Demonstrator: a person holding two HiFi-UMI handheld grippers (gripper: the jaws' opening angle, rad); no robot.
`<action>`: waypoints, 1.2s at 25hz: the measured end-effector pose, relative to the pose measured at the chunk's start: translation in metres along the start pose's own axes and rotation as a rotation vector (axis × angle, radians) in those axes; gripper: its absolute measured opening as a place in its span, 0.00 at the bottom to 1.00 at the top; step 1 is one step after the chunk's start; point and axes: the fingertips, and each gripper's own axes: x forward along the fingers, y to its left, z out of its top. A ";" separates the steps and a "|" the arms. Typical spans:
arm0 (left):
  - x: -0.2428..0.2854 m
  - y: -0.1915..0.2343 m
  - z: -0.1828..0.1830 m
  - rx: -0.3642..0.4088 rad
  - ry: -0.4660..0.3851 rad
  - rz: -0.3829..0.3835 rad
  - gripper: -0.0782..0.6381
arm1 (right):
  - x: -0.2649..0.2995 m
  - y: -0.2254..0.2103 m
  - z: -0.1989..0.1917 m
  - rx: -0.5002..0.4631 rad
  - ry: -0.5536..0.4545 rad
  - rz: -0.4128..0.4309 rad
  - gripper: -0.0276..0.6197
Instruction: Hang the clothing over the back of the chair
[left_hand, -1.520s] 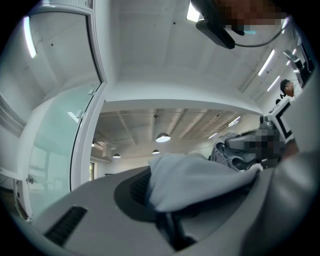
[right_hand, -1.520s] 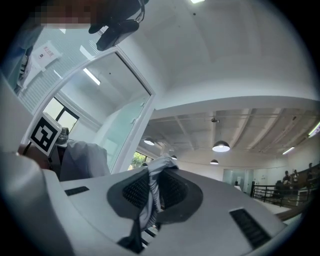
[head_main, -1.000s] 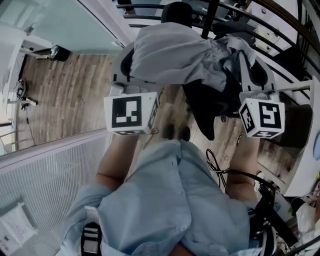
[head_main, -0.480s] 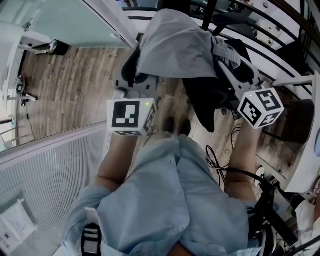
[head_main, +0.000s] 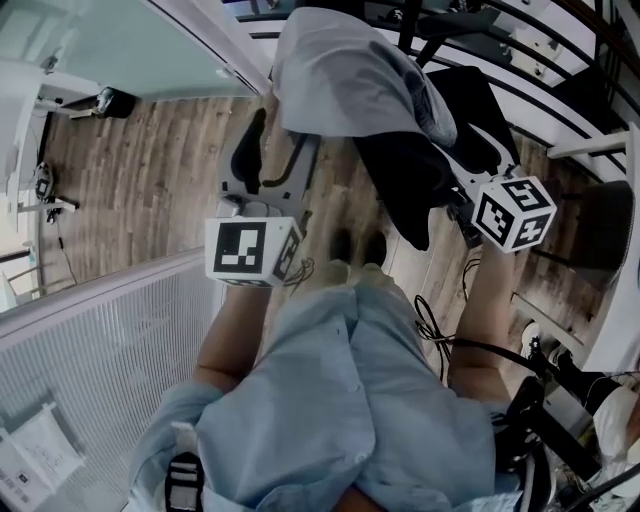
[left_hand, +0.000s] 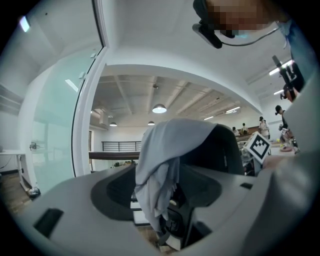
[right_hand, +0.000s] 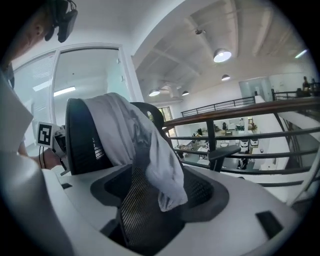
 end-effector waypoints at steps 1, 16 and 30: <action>-0.002 0.001 0.001 -0.007 -0.010 0.002 0.47 | -0.002 -0.001 -0.003 0.008 -0.009 -0.017 0.55; -0.051 -0.010 0.076 -0.034 -0.265 -0.182 0.36 | -0.121 0.070 0.111 -0.198 -0.445 -0.437 0.36; -0.077 -0.021 0.121 -0.009 -0.389 -0.152 0.13 | -0.145 0.165 0.148 -0.402 -0.623 -0.535 0.08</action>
